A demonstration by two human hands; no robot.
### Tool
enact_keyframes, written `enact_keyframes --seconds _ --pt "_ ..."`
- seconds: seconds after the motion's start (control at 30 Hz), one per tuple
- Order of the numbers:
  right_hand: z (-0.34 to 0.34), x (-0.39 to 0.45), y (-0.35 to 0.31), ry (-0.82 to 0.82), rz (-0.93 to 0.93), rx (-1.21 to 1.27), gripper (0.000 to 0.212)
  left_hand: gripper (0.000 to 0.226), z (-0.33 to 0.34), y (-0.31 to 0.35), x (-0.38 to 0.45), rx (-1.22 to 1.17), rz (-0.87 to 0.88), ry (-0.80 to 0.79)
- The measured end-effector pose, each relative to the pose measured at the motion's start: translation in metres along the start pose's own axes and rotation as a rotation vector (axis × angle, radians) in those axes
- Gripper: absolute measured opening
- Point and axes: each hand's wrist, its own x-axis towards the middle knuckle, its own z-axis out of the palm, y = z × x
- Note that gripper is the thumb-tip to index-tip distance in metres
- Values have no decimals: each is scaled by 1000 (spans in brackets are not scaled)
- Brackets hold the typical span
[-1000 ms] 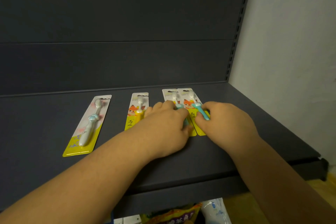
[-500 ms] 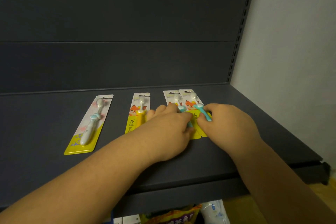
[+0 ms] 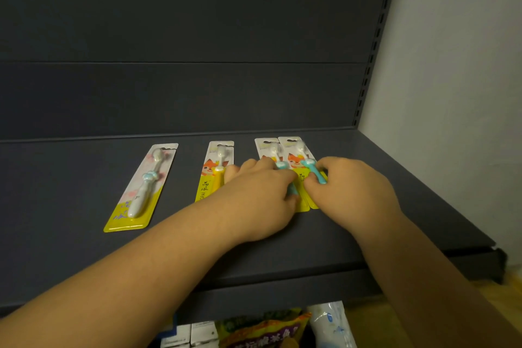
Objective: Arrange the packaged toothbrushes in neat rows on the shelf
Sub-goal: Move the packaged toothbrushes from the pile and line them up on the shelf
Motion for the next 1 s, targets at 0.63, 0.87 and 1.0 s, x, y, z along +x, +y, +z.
enact_keyframes --seconds 0.63,0.87,1.0 --pt "-32 -41 -71 128 -255 249 24 47 -55 -74 -85 -42 -78 263" --pt "-26 -74 -190 191 -451 349 32 51 -82 -147 -181 75 -251 548" --pt "-16 -94 -267 144 -556 359 40 59 -93 -201 -253 168 -398 528"
